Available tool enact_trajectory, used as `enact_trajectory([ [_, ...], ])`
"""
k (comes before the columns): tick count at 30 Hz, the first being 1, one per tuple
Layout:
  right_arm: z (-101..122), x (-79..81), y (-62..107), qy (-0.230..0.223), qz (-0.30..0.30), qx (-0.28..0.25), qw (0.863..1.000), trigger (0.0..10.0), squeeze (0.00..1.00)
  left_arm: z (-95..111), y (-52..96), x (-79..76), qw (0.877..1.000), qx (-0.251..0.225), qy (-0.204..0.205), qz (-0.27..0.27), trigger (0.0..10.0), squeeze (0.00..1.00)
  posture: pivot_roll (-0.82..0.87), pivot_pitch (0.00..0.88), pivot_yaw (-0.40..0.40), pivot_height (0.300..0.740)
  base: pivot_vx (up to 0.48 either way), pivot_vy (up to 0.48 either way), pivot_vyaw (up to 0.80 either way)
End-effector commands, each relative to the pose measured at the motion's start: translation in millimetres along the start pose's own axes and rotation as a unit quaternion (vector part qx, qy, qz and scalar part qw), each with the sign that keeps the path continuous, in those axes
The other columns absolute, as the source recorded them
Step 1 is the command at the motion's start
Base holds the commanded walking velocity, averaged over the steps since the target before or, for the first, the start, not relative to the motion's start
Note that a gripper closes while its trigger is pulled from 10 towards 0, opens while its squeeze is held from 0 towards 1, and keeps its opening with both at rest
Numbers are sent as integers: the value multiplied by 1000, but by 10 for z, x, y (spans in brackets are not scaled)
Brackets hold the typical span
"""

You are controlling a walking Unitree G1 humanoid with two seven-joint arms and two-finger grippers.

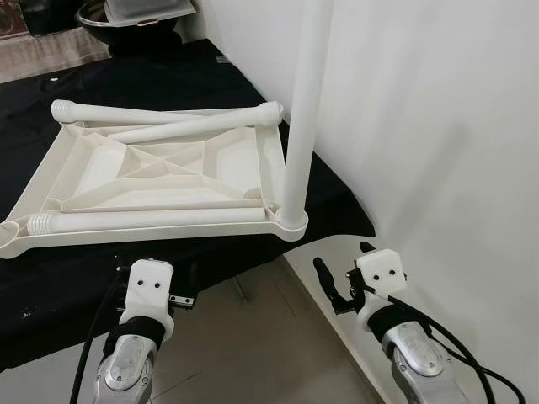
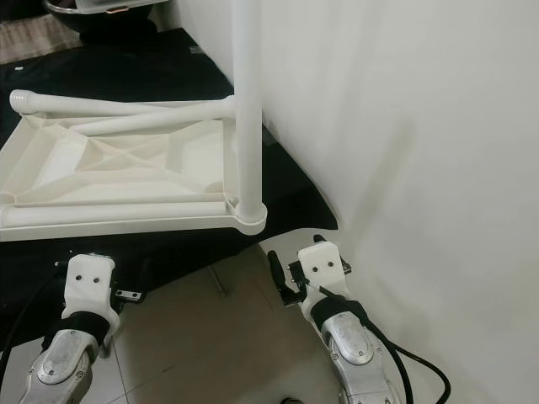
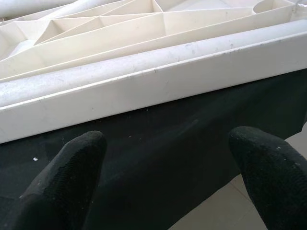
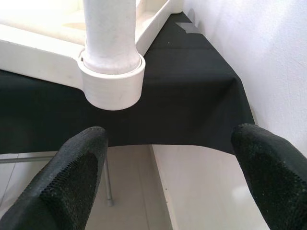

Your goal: Building children table

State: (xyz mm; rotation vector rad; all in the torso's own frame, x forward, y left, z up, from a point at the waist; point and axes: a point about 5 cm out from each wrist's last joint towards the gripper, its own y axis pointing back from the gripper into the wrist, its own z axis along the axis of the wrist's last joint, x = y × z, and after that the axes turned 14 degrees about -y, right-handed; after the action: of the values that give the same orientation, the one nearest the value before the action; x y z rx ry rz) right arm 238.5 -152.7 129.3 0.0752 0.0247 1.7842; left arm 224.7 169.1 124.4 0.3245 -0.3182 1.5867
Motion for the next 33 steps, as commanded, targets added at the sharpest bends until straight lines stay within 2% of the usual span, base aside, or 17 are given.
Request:
enact_trajectory([
  [1,-51,13,-127,-56,-10,20,998,10000,0,6,-178,-141,998,37,-27,-33,10000,0,-77,148,-1,740,0,0,0],
  [33,-53,7,-139,-57,-9,21,998,10000,0,6,-188,-141,998,38,-26,-32,10000,0,-77,150,-5,740,0,0,0],
])
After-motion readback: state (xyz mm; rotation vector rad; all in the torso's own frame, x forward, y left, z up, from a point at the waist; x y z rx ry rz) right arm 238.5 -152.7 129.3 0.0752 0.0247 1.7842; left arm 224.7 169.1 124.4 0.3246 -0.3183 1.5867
